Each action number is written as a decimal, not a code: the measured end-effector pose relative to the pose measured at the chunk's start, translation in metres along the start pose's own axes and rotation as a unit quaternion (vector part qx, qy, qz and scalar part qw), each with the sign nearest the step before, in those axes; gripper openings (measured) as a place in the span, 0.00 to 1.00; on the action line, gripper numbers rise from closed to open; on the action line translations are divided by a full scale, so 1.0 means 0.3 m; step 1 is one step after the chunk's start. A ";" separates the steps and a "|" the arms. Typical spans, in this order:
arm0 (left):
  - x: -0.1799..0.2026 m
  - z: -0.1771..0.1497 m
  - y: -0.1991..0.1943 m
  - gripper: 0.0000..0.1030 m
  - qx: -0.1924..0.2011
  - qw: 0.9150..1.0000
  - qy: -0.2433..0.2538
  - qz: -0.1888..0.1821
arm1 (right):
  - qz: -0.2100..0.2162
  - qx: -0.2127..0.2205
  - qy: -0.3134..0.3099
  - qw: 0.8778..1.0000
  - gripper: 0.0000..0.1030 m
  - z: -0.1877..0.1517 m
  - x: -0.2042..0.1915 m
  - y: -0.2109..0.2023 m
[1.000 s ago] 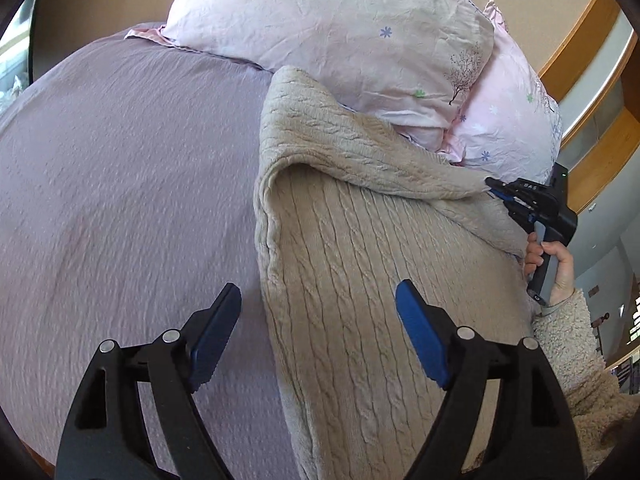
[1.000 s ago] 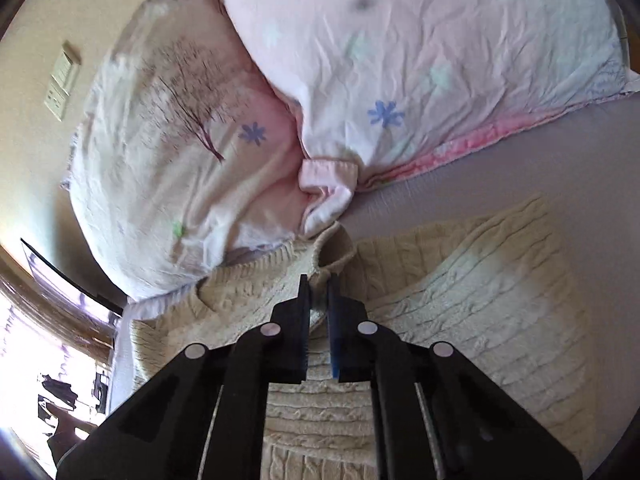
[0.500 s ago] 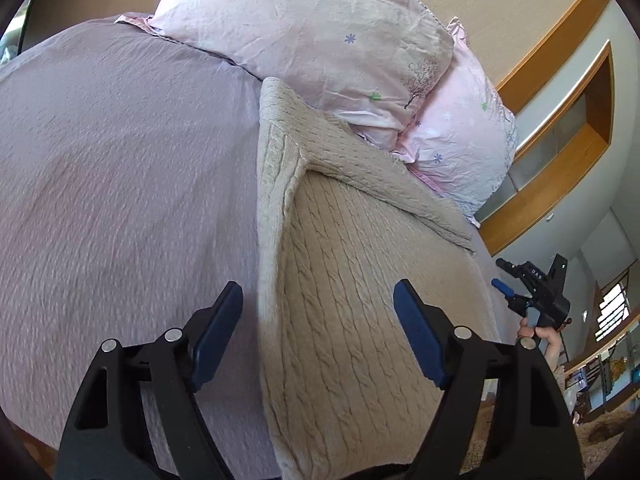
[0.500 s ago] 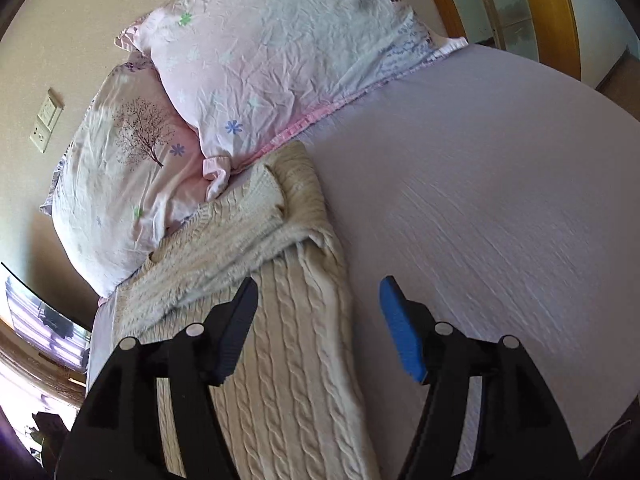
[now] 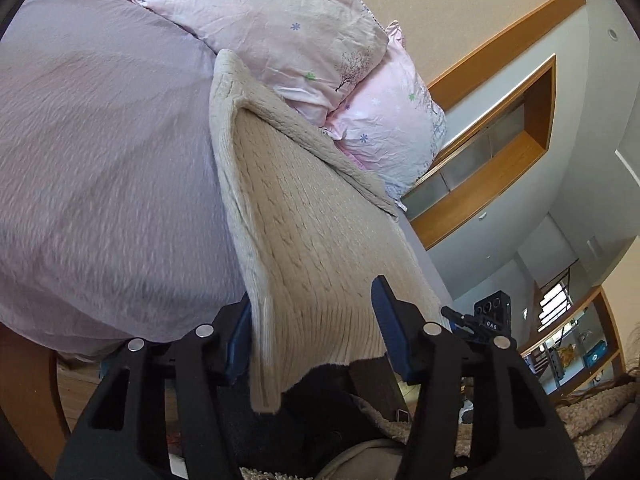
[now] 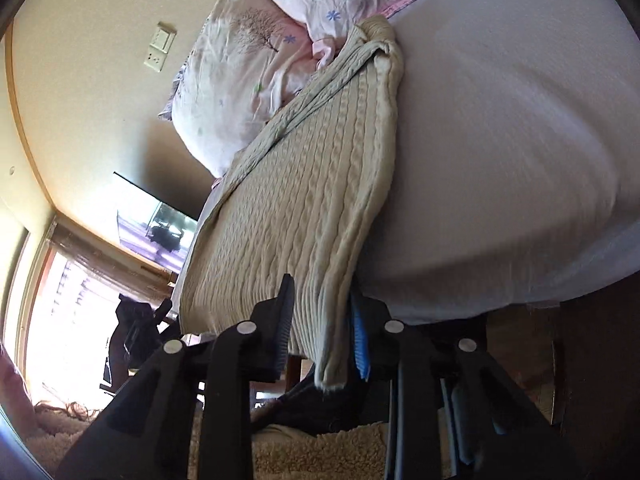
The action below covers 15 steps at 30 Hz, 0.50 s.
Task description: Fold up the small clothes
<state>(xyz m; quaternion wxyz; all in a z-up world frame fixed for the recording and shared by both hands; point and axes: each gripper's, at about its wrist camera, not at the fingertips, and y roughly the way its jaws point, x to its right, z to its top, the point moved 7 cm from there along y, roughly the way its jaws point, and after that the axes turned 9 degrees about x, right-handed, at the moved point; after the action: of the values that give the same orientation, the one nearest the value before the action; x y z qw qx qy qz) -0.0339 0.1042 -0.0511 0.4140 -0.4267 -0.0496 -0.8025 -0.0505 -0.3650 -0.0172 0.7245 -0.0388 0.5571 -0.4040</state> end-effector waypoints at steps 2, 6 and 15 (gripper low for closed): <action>-0.003 -0.014 -0.005 0.55 0.000 1.000 -0.009 -0.004 | -0.003 -0.017 -0.003 1.000 0.26 -0.030 0.001 0.018; 0.016 -0.050 0.009 0.49 -0.017 1.000 0.001 0.006 | 0.003 -0.035 -0.021 0.999 0.08 -0.054 -0.027 0.061; 0.114 0.202 0.105 0.09 0.004 0.999 0.033 0.009 | 0.089 0.102 -0.143 0.980 0.07 0.355 -0.359 0.004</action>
<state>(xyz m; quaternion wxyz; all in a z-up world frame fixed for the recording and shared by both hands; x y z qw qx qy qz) 0.0173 0.0885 0.0033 0.4243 -0.3986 -0.0355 -0.8123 0.0339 -0.3385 0.1058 0.8296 0.0278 0.4050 -0.3834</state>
